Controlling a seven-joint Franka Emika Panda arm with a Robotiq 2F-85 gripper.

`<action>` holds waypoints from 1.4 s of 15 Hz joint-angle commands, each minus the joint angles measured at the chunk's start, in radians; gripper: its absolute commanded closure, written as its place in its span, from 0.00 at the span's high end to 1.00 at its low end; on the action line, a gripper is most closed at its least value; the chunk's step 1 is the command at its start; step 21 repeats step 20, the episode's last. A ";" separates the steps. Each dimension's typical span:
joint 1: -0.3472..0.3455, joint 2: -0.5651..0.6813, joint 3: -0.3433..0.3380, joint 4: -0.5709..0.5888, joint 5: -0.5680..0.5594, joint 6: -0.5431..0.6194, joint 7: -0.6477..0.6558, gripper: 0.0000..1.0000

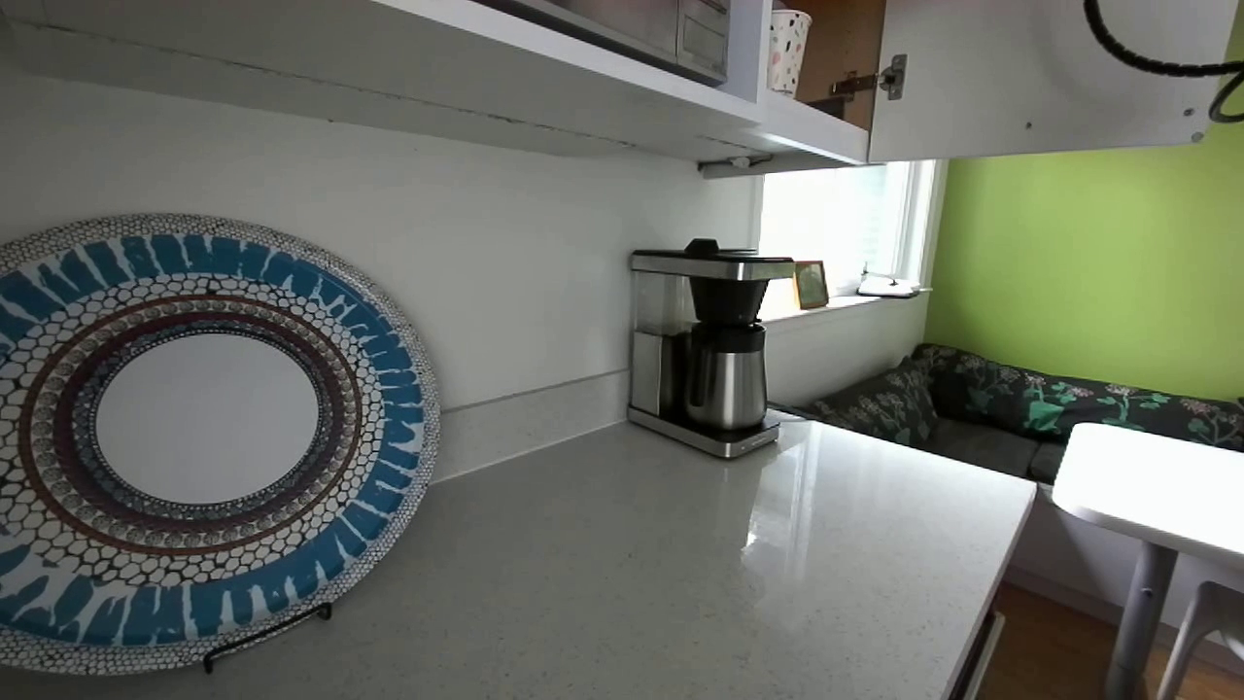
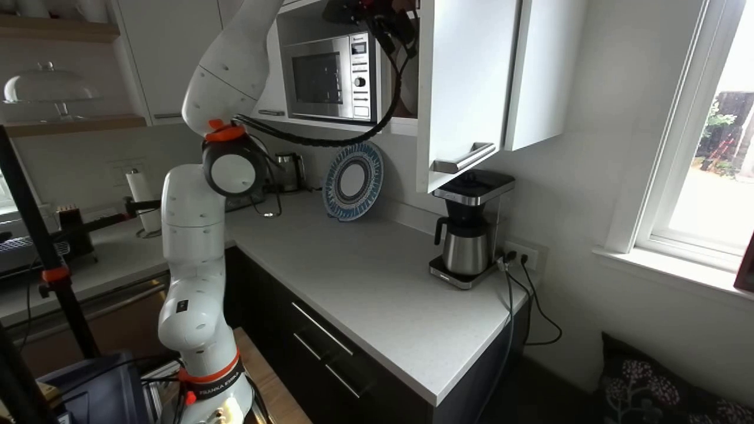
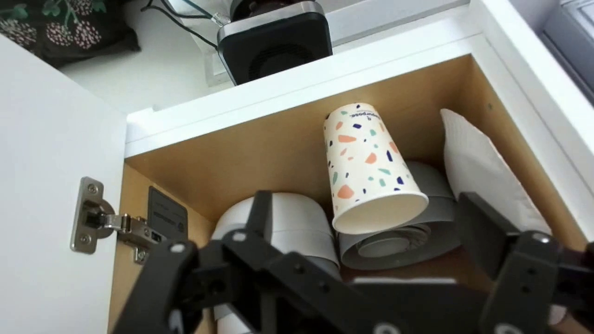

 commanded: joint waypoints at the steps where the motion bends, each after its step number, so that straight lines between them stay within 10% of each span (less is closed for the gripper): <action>1: -0.057 -0.070 -0.007 -0.022 0.130 -0.121 -0.069 1.00; 14: -0.105 -0.196 -0.265 -0.038 0.317 -0.237 -0.333 1.00; 21: -0.069 -0.156 -0.238 -0.005 0.264 -0.228 -0.296 1.00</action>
